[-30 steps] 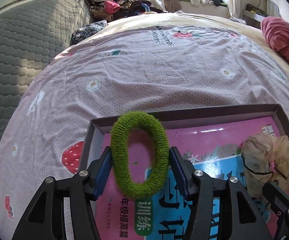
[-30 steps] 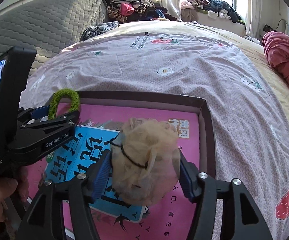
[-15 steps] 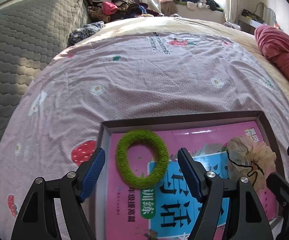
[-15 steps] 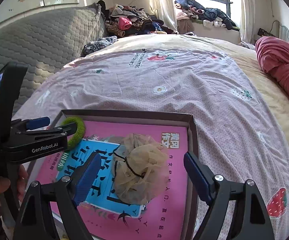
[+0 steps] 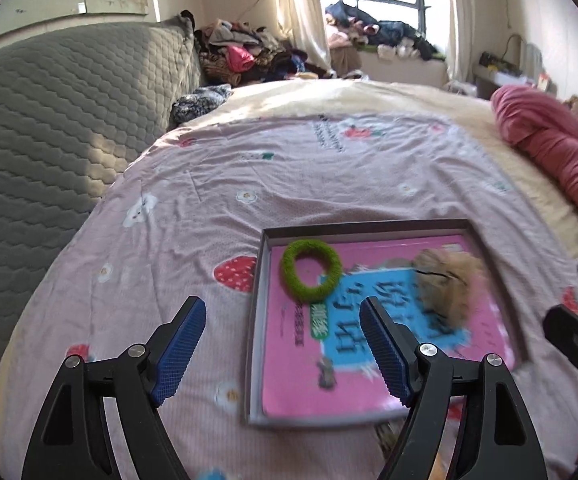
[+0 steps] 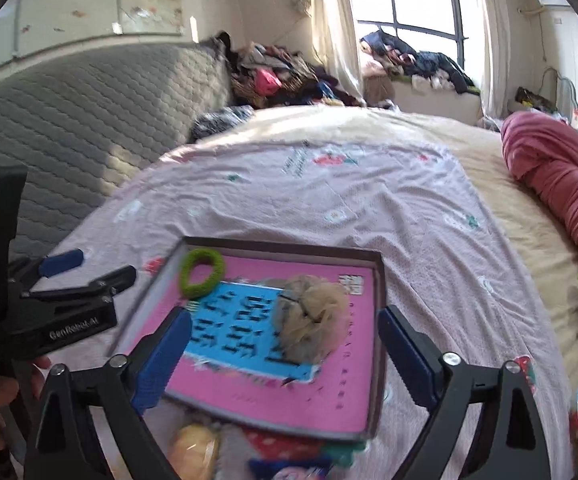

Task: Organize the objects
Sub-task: 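Withdraw both open grippers up and away from the pink tray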

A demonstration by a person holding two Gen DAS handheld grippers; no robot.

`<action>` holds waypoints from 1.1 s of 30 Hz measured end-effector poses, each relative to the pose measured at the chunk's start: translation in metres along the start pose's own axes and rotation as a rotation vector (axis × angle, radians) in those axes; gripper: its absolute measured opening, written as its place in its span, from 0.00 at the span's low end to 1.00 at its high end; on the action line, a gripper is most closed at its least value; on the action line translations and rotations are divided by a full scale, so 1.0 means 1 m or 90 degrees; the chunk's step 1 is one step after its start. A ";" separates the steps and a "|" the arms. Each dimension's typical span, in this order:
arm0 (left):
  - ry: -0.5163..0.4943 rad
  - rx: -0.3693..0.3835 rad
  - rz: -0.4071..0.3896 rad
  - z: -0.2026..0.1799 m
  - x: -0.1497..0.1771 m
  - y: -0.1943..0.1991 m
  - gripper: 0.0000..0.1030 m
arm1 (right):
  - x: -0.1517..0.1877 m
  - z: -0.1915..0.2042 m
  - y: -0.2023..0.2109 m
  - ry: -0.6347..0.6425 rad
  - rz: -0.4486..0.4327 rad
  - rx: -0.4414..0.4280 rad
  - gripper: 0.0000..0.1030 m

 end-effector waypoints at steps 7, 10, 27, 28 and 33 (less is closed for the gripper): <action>0.021 -0.005 -0.061 0.006 0.021 0.077 0.81 | 0.016 0.013 0.059 -0.025 -0.030 -0.029 0.99; 0.021 0.013 -0.068 0.006 0.032 0.099 0.81 | 0.019 0.016 0.073 -0.028 -0.025 -0.039 0.99; 0.039 0.036 -0.105 0.011 0.076 0.182 1.00 | 0.031 0.055 0.161 0.014 -0.059 -0.025 0.99; 0.037 0.033 -0.108 0.012 0.077 0.185 1.00 | 0.032 0.057 0.165 0.014 -0.060 -0.026 0.99; 0.048 0.029 -0.110 0.018 0.088 0.198 1.00 | 0.041 0.065 0.182 0.013 -0.068 -0.025 0.99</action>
Point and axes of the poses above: each gripper's, at about its wrist camera, not at the fingertips, and y roughly against the way its jaws point, z to its left, x to its underside, the point moved 4 cm from there along -y, roughly the way its jaws point, and after that the axes turned 9 degrees about -y, right-handed, at the moved point
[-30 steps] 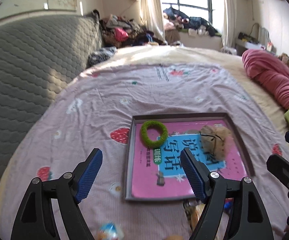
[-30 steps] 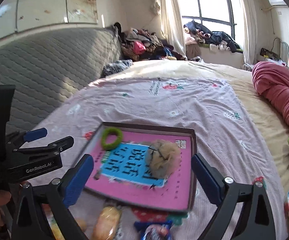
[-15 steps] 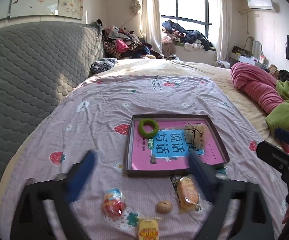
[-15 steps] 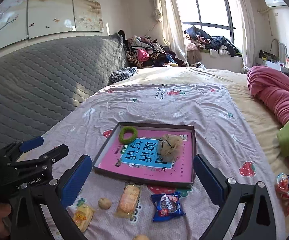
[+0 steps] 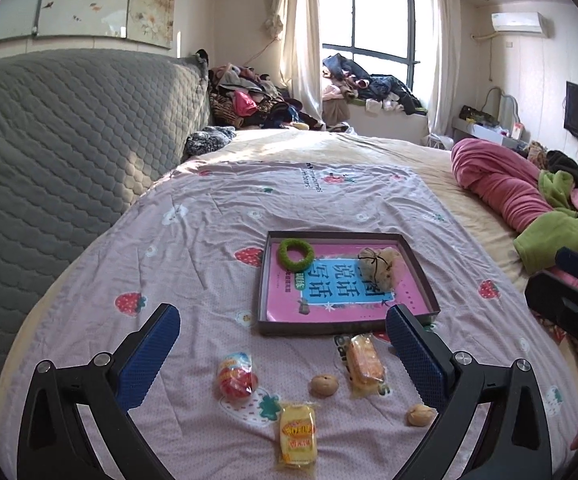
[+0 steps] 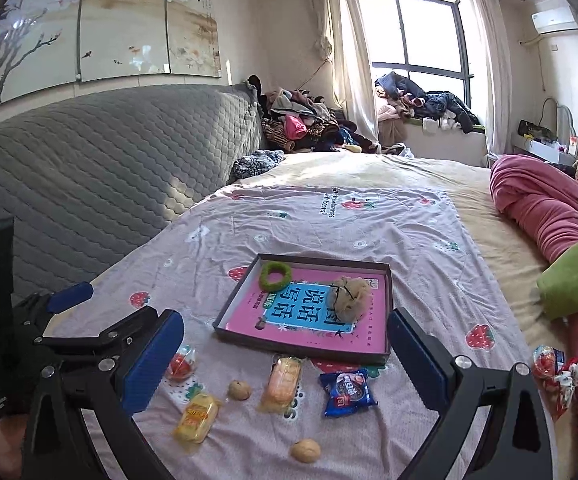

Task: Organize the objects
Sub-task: 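Withdraw both open grippers up and away from the pink tray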

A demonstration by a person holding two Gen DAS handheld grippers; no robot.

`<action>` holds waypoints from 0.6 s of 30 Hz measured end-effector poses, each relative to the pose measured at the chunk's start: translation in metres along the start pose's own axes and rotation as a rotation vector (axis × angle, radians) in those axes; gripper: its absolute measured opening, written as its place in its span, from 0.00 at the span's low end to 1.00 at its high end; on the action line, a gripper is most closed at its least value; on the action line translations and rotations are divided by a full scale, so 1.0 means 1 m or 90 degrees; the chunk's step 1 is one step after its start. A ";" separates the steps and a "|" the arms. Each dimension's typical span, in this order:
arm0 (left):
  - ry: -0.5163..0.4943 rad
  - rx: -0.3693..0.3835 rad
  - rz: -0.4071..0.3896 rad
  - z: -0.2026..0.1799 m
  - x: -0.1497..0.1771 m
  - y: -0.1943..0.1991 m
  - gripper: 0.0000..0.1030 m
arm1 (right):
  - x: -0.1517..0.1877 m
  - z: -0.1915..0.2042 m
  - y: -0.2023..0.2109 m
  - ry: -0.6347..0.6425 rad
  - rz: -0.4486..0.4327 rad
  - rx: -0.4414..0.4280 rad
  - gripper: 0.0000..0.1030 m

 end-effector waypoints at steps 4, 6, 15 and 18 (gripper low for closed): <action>0.014 -0.006 -0.003 0.007 0.007 0.010 1.00 | 0.012 -0.001 0.009 -0.033 -0.010 -0.017 0.99; 0.012 -0.007 -0.002 0.008 0.010 0.014 1.00 | 0.018 -0.003 0.012 -0.051 -0.012 -0.023 0.99; 0.011 -0.010 -0.005 0.009 0.024 0.031 1.00 | 0.030 0.000 0.018 -0.054 -0.007 -0.012 0.99; 0.022 0.004 -0.001 0.006 0.028 0.034 1.00 | 0.035 0.002 0.018 -0.044 0.002 0.002 0.99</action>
Point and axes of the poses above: each gripper's, at about its wrist camera, not at the fingertips, and y roughly against the way its jaws point, z to its left, x to its underside, the point moved 4 cm from there along -y, roughly the way its jaws point, and after that the axes turned 9 degrees about -y, right-handed, at the moved point
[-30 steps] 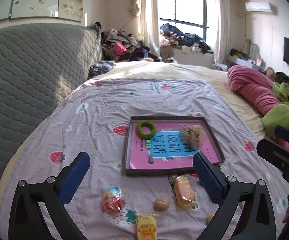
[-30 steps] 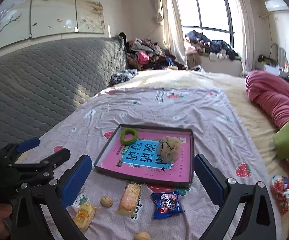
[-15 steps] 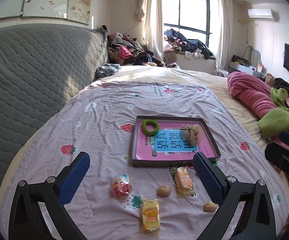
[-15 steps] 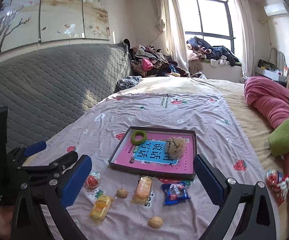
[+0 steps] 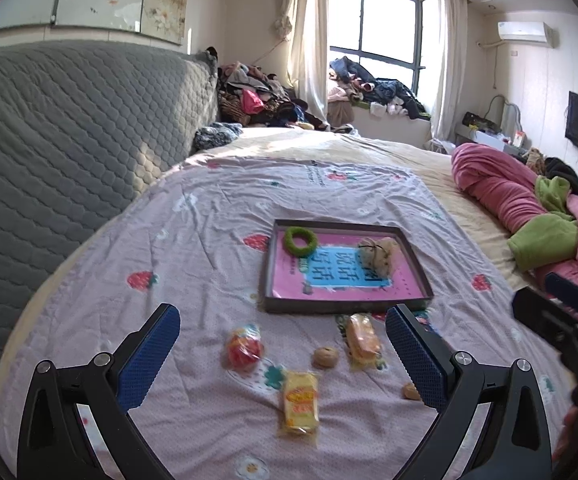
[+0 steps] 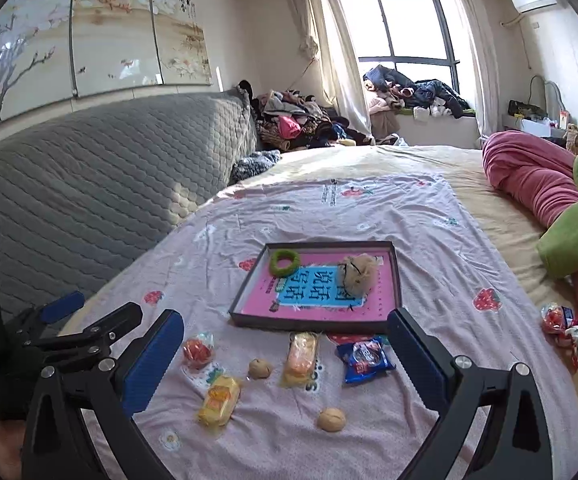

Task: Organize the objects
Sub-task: 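Withdraw both open grippers up and away from the pink tray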

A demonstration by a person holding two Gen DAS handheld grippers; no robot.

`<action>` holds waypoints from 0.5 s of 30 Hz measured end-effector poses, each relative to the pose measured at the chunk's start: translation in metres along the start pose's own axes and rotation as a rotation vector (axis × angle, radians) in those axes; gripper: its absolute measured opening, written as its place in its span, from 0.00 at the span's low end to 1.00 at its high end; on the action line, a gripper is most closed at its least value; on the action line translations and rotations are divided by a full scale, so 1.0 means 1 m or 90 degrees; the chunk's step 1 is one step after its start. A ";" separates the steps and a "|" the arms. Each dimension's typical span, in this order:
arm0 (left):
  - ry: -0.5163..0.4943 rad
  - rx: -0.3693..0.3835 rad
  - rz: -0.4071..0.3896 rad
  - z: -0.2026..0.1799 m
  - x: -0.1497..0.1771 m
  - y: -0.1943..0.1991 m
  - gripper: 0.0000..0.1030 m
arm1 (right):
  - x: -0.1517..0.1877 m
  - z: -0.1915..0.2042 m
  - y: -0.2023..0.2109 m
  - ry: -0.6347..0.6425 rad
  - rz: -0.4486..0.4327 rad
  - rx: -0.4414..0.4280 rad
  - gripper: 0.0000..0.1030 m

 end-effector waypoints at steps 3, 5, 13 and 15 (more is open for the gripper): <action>-0.001 -0.015 -0.003 -0.001 0.005 0.005 1.00 | 0.006 0.000 0.004 0.012 -0.003 0.024 0.99; 0.005 -0.021 0.002 0.000 0.008 0.006 1.00 | 0.010 -0.001 0.006 0.006 0.001 0.019 0.99; 0.020 -0.020 0.004 -0.002 0.018 0.011 1.00 | 0.014 0.002 0.016 0.010 0.002 0.003 0.99; 0.020 -0.020 0.006 -0.001 0.020 0.012 1.00 | 0.015 0.003 0.016 0.012 0.007 0.001 0.99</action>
Point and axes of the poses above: each gripper's, at about its wrist camera, not at the fingertips, and y roughly against the way its jaws point, z to its left, x to its underside, the point moved 4 cm from there along -y, roughly the way its jaws point, and after that the axes turned 9 degrees about -y, right-handed, at the moved point
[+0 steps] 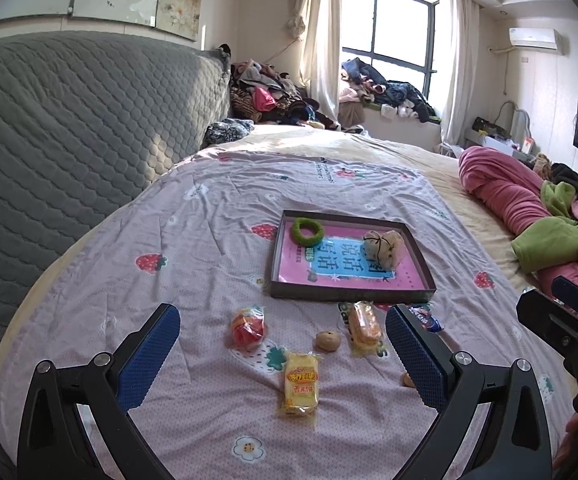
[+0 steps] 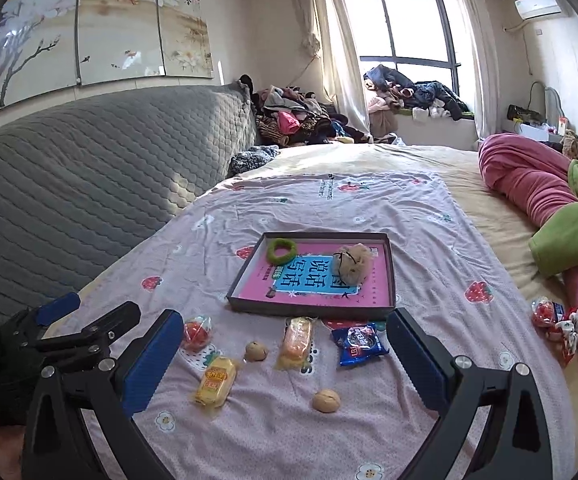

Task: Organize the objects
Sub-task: 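Withdraw both open grippers up and away from the pink tray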

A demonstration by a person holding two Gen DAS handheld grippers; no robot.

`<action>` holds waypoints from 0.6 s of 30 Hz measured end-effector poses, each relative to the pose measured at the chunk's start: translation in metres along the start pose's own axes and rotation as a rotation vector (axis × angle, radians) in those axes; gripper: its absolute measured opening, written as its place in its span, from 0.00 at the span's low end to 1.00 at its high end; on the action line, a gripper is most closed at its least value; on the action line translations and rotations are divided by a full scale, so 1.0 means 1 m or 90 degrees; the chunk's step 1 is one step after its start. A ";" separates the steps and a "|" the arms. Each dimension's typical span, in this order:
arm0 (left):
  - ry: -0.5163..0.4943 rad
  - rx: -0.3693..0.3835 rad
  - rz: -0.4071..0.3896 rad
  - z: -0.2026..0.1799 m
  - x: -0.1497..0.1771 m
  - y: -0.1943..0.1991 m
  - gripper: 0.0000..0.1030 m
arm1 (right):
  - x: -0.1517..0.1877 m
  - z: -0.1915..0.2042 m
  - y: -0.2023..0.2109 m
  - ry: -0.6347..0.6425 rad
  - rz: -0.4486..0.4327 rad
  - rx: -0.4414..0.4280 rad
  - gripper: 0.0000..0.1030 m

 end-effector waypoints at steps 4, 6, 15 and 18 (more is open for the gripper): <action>-0.007 -0.007 0.003 0.001 0.002 0.001 1.00 | 0.000 -0.003 0.003 -0.004 0.001 0.002 0.99; -0.004 -0.003 0.008 0.003 0.003 0.000 1.00 | 0.002 -0.005 0.003 0.002 0.004 0.012 0.99; 0.007 0.016 0.040 0.006 0.020 -0.012 1.00 | 0.018 -0.015 -0.001 -0.006 0.030 0.013 0.99; -0.007 0.006 0.045 0.004 0.025 -0.015 1.00 | 0.020 -0.014 -0.002 -0.002 0.035 0.013 0.99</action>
Point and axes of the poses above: each gripper's, at about its wrist camera, not at the fingertips, and y roughly against the way its jaws point, z to its left, x to its underside, the point moved 4 cm from there along -y, roughly the way its jaws point, and after that the axes turned 9 degrees about -y, right-handed, at the moved point
